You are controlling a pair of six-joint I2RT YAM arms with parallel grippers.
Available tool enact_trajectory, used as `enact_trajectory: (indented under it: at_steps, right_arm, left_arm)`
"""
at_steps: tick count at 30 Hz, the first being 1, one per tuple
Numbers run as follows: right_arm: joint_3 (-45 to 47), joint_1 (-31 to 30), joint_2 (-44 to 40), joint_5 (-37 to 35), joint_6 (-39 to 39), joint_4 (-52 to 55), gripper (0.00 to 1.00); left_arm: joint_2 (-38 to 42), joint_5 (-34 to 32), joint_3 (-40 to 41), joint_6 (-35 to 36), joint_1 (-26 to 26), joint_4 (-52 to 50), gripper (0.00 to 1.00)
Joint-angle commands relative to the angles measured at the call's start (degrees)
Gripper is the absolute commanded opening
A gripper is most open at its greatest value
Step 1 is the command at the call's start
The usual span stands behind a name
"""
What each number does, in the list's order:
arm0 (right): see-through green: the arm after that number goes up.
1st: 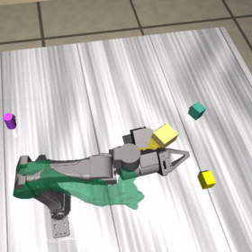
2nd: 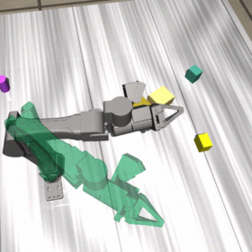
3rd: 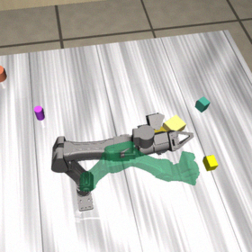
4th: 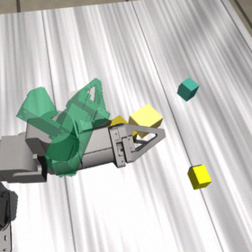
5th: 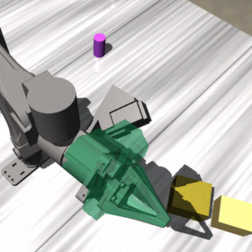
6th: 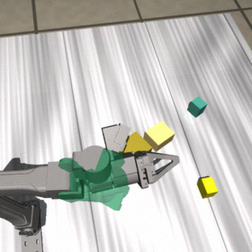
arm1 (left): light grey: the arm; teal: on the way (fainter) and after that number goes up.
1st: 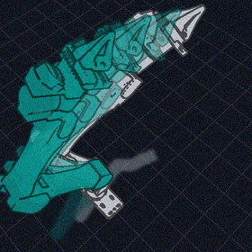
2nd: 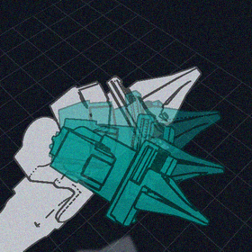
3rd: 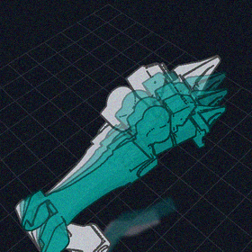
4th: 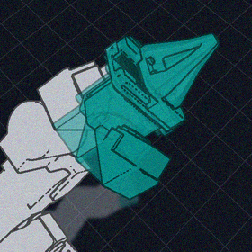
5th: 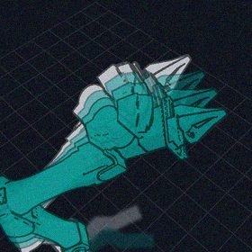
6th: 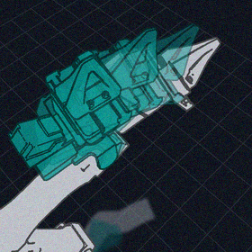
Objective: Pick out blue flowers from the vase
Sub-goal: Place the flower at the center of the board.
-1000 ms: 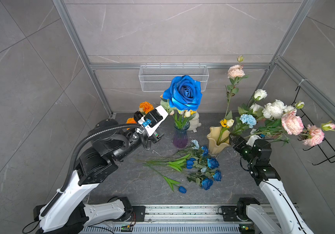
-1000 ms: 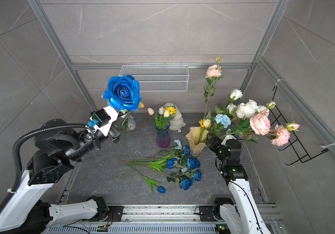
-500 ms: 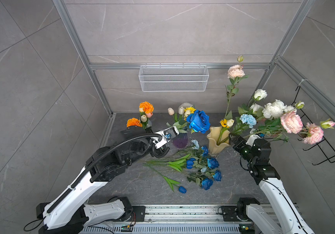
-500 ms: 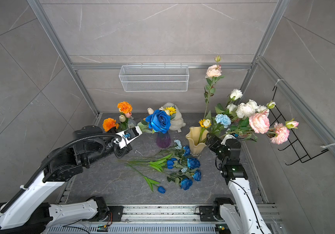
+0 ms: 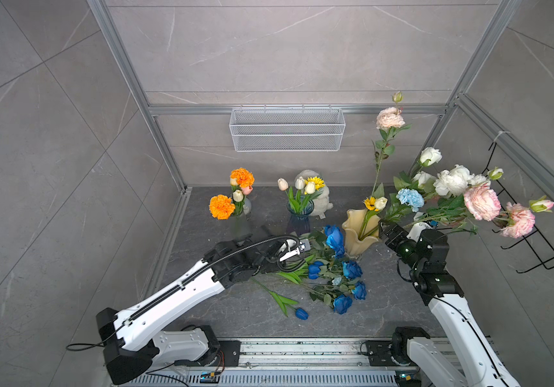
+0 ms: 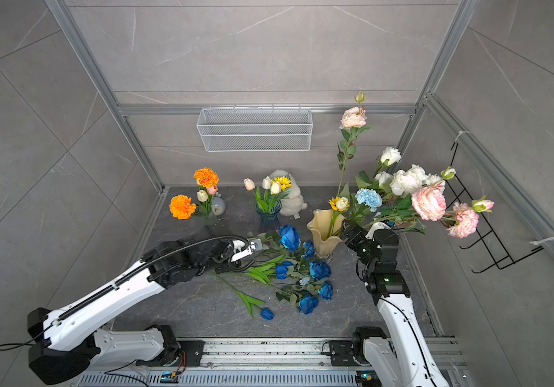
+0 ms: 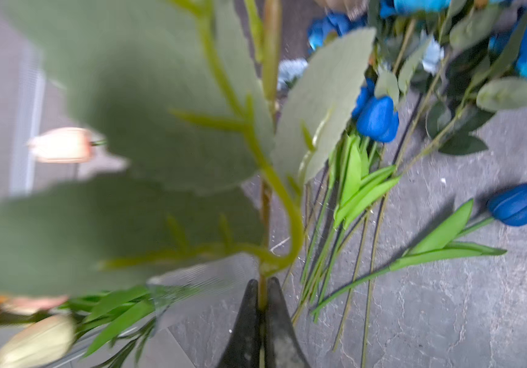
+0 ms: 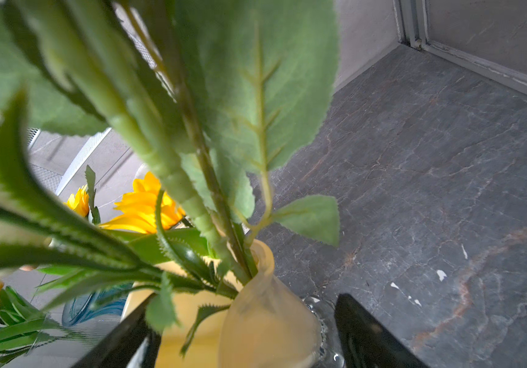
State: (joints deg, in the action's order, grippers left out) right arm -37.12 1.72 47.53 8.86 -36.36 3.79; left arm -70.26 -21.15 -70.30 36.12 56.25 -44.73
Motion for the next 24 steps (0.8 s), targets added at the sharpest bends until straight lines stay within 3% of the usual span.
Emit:
enact_trajectory:
  at_steps: [1,5,13,24]
  right_arm:
    - [-1.4,-0.1,0.4,0.7,-0.2,-0.9,0.85]
    - [-1.7,-0.2,0.3,1.1,-0.3,-0.9,0.85]
    - [-1.2,-0.1,-0.5,0.7,0.0,-0.1,0.85]
    - [-1.5,-0.2,-0.5,0.7,-0.2,0.6,0.92]
  left_arm:
    - [-1.5,-1.7,3.7,2.8,-0.1,10.1,0.0]
    - [-7.4,-3.7,6.7,4.6,-0.7,17.8,0.0]
    - [-17.0,-1.9,7.2,5.8,-3.9,30.7,0.0]
    - [-23.5,-0.9,8.8,7.8,-6.6,42.9,0.0]
